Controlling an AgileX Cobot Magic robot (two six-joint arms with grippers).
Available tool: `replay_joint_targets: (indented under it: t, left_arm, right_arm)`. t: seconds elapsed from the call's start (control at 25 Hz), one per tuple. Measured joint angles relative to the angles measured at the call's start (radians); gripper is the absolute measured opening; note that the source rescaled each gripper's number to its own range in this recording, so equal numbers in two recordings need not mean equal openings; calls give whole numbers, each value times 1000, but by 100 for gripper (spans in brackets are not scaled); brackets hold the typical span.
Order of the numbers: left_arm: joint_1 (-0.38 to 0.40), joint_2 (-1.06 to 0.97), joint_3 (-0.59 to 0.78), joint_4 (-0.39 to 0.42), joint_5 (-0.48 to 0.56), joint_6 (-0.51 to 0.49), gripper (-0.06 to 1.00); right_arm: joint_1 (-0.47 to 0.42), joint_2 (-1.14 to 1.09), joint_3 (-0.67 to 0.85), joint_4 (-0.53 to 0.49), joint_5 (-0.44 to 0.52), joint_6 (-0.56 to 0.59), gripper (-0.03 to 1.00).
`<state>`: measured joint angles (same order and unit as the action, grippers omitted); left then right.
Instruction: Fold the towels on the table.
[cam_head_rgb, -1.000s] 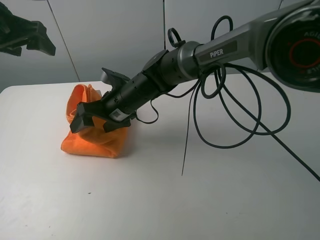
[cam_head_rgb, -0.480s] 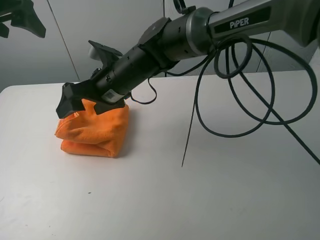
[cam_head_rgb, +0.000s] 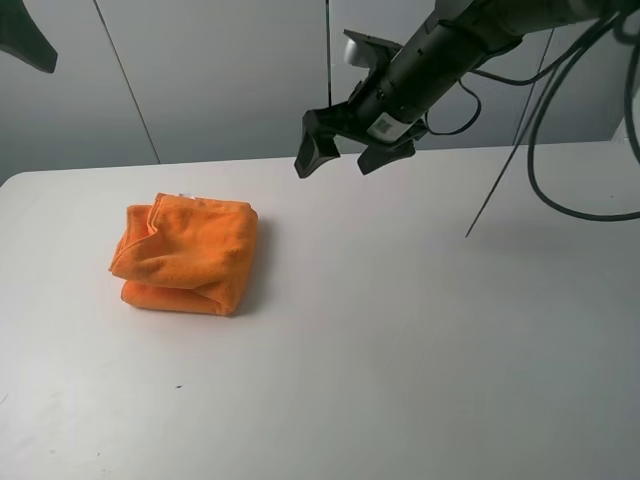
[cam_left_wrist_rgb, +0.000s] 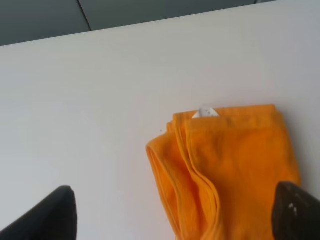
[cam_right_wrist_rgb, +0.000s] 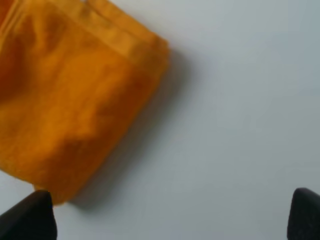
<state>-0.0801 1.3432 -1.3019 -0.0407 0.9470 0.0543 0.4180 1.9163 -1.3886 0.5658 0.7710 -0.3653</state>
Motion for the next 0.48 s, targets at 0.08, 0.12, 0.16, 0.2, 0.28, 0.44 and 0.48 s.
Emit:
replay_joint_targets:
  t: [0.08,0.12,0.16,0.2,0.28,0.44,0.48]
  left_arm:
    - [0,-56,62,0,-2,-11,99]
    - [0,-91,97,0,-4,-15,99]
    - [0,-123,131,0,-4,-20,99]
    - [0,-165,159,-2,-4,-25,99]
    - [0,-260,223,-2,-8,-35,99]
    - [0,-485,331,-2,-21,-48,99]
    - [0,-535,354,-4,-21,-54,99]
  right_arm:
    - [-25,-100,97,-45,-14,31,100]
    - [-29,-156,155,-73,-26,48,100]
    - [-29,-205,214,-97,-38,64,100]
    - [-29,-266,265,-115,-50,80,100]
    - [-29,-385,381,-133,-76,95,100]
    - [-29,-673,559,-169,-91,112,100]
    - [-29,-750,594,-179,-91,119,100]
